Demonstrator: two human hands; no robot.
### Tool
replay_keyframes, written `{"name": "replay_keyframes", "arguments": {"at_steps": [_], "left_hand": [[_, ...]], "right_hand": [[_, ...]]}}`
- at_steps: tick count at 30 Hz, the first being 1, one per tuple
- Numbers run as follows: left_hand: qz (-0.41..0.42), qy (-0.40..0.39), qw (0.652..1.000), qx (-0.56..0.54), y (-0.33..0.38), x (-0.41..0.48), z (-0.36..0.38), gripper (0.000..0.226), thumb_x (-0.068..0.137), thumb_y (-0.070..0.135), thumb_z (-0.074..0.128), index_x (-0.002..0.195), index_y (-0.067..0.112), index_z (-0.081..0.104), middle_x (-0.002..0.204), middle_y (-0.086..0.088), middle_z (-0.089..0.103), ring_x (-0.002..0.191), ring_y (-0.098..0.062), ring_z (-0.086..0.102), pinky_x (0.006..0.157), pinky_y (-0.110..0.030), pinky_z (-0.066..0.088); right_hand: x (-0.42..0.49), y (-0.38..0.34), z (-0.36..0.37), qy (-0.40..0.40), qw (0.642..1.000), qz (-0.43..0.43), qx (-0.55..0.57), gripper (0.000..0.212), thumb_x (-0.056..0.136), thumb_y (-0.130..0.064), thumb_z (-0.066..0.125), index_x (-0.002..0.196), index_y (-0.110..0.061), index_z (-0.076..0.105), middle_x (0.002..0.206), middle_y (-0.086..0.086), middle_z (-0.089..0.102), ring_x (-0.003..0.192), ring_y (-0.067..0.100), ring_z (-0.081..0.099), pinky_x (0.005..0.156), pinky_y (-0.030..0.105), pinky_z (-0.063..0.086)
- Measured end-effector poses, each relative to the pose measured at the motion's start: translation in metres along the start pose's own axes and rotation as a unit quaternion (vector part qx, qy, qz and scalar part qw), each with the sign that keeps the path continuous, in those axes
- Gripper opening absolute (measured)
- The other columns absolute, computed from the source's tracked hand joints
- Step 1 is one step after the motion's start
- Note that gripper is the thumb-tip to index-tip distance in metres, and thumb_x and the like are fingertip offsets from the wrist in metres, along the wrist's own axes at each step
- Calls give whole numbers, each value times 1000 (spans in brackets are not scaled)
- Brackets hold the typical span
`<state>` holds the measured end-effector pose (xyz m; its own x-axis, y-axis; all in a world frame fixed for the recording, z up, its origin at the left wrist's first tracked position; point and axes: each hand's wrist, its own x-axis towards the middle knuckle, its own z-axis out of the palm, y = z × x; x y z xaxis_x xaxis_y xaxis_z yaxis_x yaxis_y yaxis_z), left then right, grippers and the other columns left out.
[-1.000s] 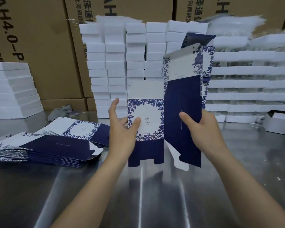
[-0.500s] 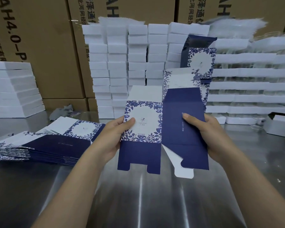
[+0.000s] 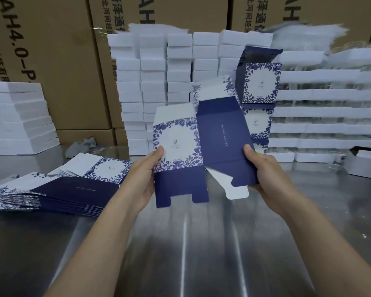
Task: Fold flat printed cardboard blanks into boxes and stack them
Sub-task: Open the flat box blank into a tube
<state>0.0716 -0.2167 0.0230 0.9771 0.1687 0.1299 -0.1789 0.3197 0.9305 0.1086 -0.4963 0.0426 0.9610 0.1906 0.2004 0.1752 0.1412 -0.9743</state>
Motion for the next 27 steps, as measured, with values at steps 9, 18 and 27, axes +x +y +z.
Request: {"name": "replay_keyframes", "arguments": {"at_steps": [9, 18, 27], "left_hand": [[26, 17, 991, 131, 0, -4, 3, 47, 107, 53, 53, 129, 18, 75, 124, -2, 78, 119, -25, 73, 110, -44, 52], [23, 52, 987, 152, 1, 0, 1, 50, 101, 64, 57, 119, 21, 78, 106, 4, 82, 98, -15, 79, 89, -36, 56], [15, 47, 988, 146, 6, -2, -2, 50, 101, 62, 57, 120, 20, 77, 113, -2, 81, 107, -23, 78, 95, -38, 55]], "right_hand": [[4, 4, -5, 36, 999, -35, -19, 36, 106, -50, 56, 105, -25, 82, 107, -2, 82, 92, 19, 80, 73, 36, 64], [4, 8, -13, 28, 996, -63, -58, 33, 110, -39, 53, 100, -29, 83, 104, -2, 82, 91, 12, 78, 67, 23, 60], [4, 6, -12, 14, 998, -27, -49, 33, 100, -55, 61, 99, -31, 84, 105, -2, 82, 92, 11, 78, 75, 32, 54]]}}
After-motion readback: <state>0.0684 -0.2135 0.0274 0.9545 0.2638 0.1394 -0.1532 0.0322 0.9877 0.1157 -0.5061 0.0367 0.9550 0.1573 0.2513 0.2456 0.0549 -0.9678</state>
